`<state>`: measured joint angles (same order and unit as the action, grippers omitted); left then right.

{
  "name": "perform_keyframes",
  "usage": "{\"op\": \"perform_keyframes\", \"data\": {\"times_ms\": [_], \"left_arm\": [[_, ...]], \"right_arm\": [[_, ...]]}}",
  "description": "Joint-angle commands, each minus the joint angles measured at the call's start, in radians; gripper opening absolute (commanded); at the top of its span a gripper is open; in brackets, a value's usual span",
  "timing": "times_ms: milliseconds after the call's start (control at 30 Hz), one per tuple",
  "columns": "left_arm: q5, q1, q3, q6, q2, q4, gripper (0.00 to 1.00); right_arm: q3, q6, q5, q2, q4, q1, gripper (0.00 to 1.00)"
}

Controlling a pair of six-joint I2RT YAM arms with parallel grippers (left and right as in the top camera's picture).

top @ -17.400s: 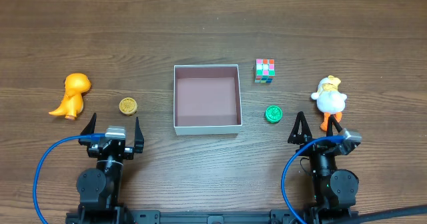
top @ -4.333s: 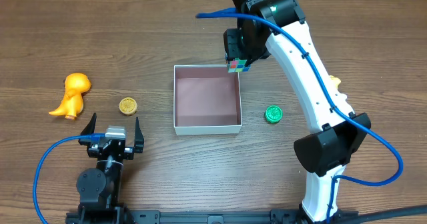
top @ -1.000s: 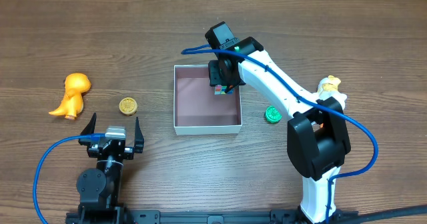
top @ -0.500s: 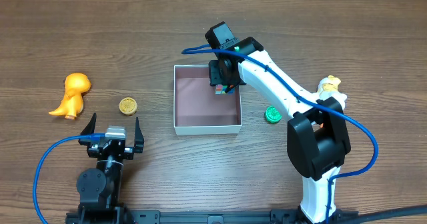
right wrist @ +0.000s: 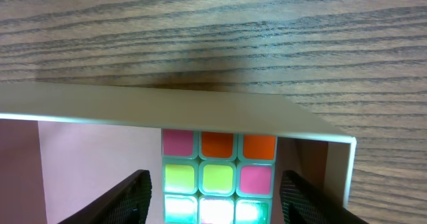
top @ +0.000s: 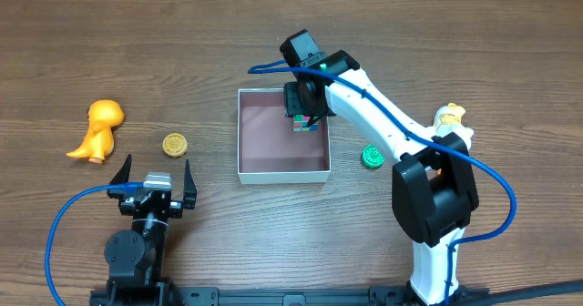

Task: Pack container
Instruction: 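Lower the cube into the box's back right corner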

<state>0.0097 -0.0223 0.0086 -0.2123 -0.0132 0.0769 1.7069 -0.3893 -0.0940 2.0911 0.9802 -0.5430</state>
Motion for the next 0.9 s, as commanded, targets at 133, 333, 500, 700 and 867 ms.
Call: {"op": "perform_keyframes", "data": {"times_ms": [133,333,500,700,867], "left_arm": [[-0.010,-0.010,-0.004,0.010,0.001,0.000,1.00],[-0.010,-0.010,-0.004,0.010,0.001,0.000,1.00],[-0.010,-0.010,-0.004,0.010,0.001,0.000,1.00],[-0.010,-0.010,-0.004,0.010,0.001,0.000,1.00],[-0.010,-0.010,-0.004,0.010,0.001,0.000,1.00]], "right_arm": [[0.042,0.000,-0.021,-0.003,0.022,0.002,0.64],[0.139,0.000,-0.017,-0.003,0.092,-0.010,0.38],[0.184,0.000,-0.017,-0.003,0.124,-0.042,0.22],[0.184,-0.001,0.018,-0.003,0.130,-0.080,0.16],[0.164,-0.002,0.021,-0.003,0.122,-0.095,0.10]]}}
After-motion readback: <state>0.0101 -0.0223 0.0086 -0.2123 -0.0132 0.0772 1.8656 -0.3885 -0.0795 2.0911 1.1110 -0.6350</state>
